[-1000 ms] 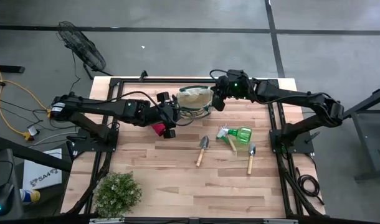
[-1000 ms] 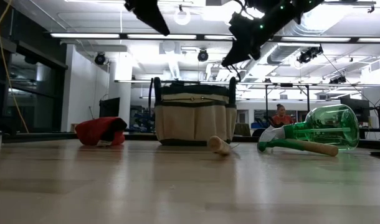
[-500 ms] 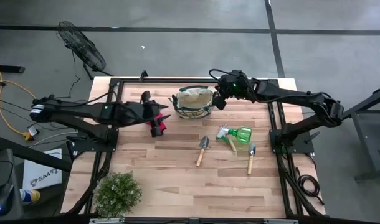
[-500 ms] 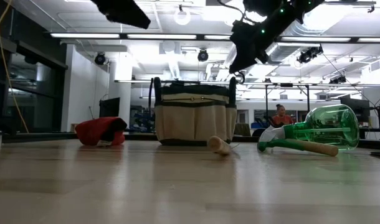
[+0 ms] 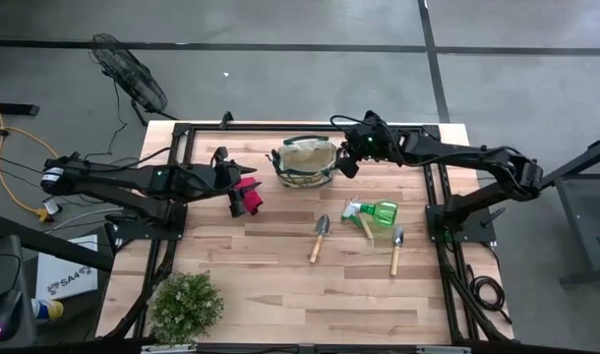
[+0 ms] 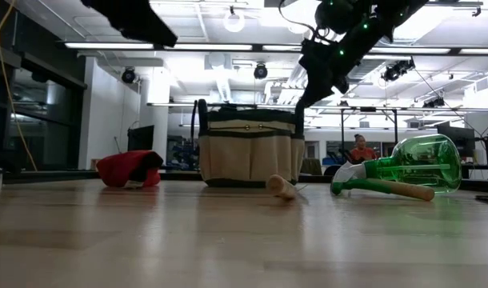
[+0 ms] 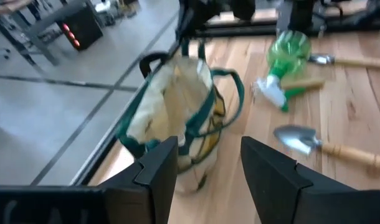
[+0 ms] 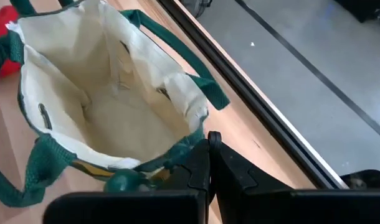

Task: Pick & Place Garden tools in Gardening bag
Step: Put the green shear scissors into the gardening bag

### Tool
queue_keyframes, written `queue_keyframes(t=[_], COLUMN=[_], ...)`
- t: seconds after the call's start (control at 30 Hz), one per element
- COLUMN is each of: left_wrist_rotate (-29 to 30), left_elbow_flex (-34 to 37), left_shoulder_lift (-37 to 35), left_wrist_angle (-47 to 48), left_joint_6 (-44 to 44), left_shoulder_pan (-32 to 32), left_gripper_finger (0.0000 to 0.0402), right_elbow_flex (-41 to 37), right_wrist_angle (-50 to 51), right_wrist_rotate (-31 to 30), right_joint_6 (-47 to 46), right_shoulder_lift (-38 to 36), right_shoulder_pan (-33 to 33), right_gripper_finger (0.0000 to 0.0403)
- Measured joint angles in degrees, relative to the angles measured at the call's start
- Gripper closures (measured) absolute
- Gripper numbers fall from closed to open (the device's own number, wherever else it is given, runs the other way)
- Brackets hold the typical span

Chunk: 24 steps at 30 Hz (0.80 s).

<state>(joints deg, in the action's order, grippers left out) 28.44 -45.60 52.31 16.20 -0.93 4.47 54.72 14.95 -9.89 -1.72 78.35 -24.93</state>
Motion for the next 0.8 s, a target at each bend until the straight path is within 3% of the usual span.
queue_keyframes(t=[0.33, 0.53, 0.8], left_wrist_rotate=[0.5, 0.5, 0.5], left_elbow_flex=[1.5, 1.5, 1.5], left_shoulder_lift=[-1.1, -1.7, -1.6], left_wrist_angle=[-0.2, 0.0, 0.2], left_joint_6=[1.3, 1.4, 1.4], left_shoulder_pan=[0.0, 0.0, 0.0], left_gripper_finger=[0.0231, 0.0231, 0.0231], right_elbow_flex=[-0.2, -0.2, -0.2], right_wrist_angle=[-5.1, -3.8, -4.3], right_wrist_rotate=[0.7, 5.9, 6.9], right_joint_6=[0.8, 0.6, 0.5], right_shoulder_lift=[-0.1, -0.4, -0.4], right_shoulder_pan=[-0.6, -1.1, -1.1], right_gripper_finger=[0.0399, 0.0399, 0.0399])
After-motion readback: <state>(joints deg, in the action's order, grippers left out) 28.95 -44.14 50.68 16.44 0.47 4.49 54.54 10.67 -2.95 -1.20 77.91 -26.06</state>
